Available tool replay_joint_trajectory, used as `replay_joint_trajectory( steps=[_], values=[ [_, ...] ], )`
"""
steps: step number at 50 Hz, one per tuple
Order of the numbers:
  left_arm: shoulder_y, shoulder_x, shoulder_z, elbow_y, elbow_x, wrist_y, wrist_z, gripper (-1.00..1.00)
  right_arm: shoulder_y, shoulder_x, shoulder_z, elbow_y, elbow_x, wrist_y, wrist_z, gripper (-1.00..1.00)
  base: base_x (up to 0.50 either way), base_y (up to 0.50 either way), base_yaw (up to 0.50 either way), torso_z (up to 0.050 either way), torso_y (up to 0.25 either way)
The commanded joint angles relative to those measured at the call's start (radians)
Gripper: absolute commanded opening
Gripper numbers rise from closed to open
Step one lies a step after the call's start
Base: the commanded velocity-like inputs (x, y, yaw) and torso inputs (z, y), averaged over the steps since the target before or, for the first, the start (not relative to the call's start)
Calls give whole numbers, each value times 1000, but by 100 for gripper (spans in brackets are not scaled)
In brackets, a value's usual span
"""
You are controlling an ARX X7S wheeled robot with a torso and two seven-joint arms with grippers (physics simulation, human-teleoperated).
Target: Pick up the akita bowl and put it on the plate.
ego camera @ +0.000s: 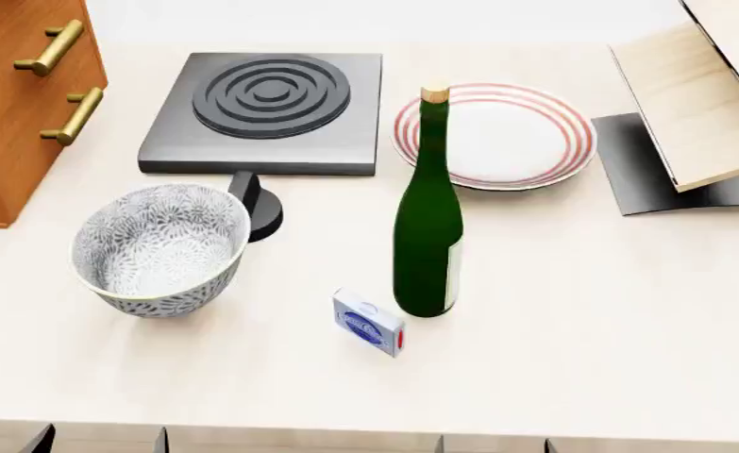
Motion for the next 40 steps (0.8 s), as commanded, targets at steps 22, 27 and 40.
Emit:
replay_joint_trajectory(
  steps=[22,27,40],
  values=[
    [31,-128,109,294,-62,-118,-163,100,-19,93,-39,-218,121,87,100,100,0,0,0,0,0],
    [36,-138,102,390,-65,-160,-180,100,-10,99,-33,-268,142,125,114,100,0,0,0,0,0],
    [202,-170,91,760,44,-127,-271,100,-159,131,31,-612,166,105,179,100,0,0,0,0,0]
  ],
)
